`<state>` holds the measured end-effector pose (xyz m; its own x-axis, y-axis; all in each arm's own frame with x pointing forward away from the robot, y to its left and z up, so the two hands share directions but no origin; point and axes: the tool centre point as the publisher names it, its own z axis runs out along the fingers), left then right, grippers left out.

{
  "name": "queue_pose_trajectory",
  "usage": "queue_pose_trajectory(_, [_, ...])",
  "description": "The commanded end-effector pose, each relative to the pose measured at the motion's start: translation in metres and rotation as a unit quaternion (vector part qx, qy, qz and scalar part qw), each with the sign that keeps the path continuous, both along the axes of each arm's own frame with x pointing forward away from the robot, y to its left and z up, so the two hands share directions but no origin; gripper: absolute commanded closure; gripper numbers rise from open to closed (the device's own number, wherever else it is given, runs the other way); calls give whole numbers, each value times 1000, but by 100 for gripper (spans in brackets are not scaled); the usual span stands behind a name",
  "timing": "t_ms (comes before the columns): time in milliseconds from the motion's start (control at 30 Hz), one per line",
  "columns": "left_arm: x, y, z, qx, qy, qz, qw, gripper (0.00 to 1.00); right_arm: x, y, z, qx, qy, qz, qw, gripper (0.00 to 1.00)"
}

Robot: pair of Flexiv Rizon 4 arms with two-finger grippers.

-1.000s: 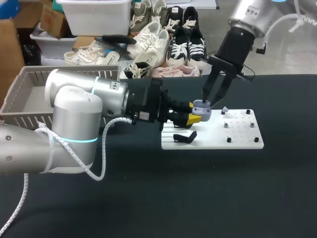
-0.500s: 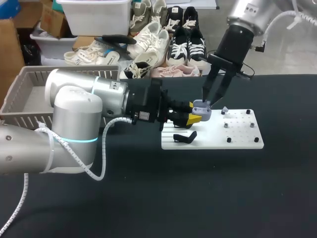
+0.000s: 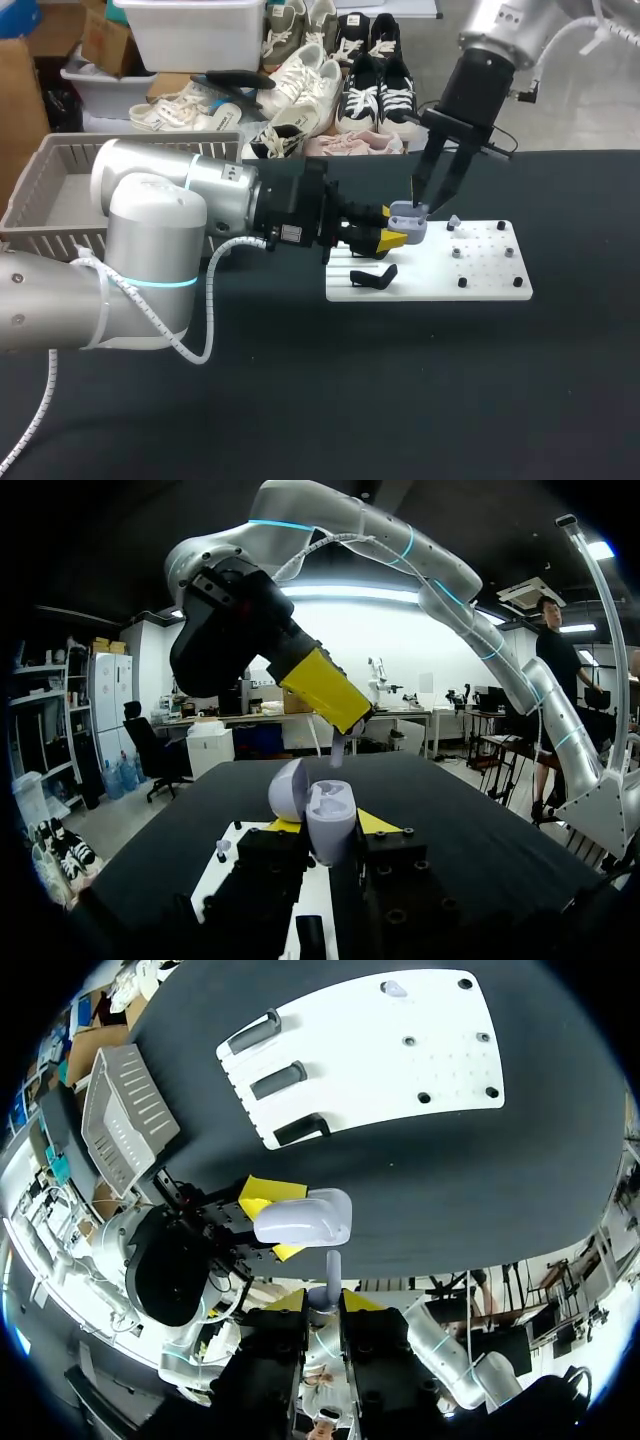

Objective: Pick up each earbud case from the left stands, insert the matching earbuds, close the lid, and place the case in the box.

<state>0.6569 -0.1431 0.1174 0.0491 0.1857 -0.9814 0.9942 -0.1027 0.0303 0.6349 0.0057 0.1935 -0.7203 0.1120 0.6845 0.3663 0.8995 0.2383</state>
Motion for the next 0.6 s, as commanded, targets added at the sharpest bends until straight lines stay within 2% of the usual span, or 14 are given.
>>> queue_pose_trajectory(33, [1, 0, 0, 0, 0, 0, 1000, 100, 0, 2, -3, -5, 0, 5, 1000, 100])
queue_pose_trajectory(600, [1, 0, 0, 0, 0, 0, 1000, 100, 8, 0, -8, -6, 2, 10, 1000, 100])
